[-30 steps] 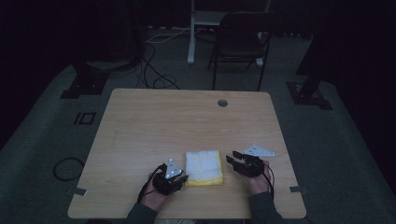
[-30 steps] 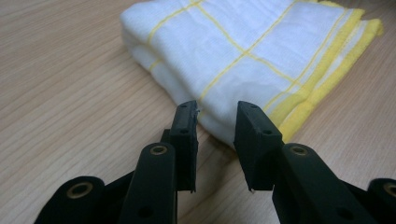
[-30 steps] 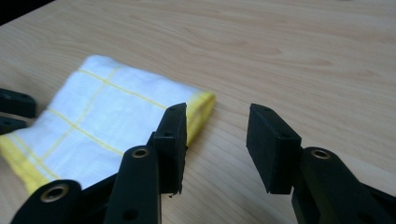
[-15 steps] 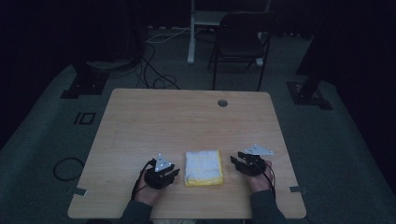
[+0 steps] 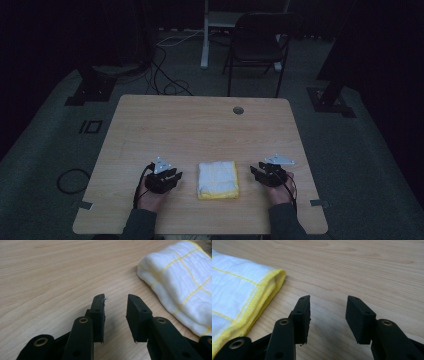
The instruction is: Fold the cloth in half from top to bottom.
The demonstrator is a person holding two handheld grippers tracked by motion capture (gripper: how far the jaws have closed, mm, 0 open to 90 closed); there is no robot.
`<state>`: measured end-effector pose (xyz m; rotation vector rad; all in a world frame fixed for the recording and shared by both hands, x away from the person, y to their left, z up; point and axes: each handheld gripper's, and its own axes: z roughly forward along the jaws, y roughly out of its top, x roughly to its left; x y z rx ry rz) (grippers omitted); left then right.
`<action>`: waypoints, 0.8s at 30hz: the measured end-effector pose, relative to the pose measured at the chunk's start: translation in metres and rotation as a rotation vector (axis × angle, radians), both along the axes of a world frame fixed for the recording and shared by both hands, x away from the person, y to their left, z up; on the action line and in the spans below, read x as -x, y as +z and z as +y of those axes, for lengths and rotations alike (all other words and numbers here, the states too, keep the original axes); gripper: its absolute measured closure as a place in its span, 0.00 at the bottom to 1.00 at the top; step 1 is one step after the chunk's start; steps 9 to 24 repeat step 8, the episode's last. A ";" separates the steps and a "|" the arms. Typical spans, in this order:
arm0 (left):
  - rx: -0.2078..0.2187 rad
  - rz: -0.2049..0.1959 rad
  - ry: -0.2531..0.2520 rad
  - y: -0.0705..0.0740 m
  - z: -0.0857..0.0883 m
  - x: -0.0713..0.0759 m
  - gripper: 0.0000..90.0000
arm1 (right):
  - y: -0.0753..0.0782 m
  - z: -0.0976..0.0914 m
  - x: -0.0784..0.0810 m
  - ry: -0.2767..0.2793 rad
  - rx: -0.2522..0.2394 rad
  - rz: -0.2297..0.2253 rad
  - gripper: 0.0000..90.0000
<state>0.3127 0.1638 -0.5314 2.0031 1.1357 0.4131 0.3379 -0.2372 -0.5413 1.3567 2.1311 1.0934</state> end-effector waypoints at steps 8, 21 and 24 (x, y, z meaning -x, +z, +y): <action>0.017 0.003 0.028 0.002 0.009 -0.005 0.76 | 0.000 -0.006 -0.001 -0.026 -0.009 0.002 0.61; 0.017 0.003 0.028 0.002 0.009 -0.005 0.76 | 0.000 -0.006 -0.001 -0.026 -0.009 0.002 0.61; 0.017 0.003 0.028 0.002 0.009 -0.005 0.76 | 0.000 -0.006 -0.001 -0.026 -0.009 0.002 0.61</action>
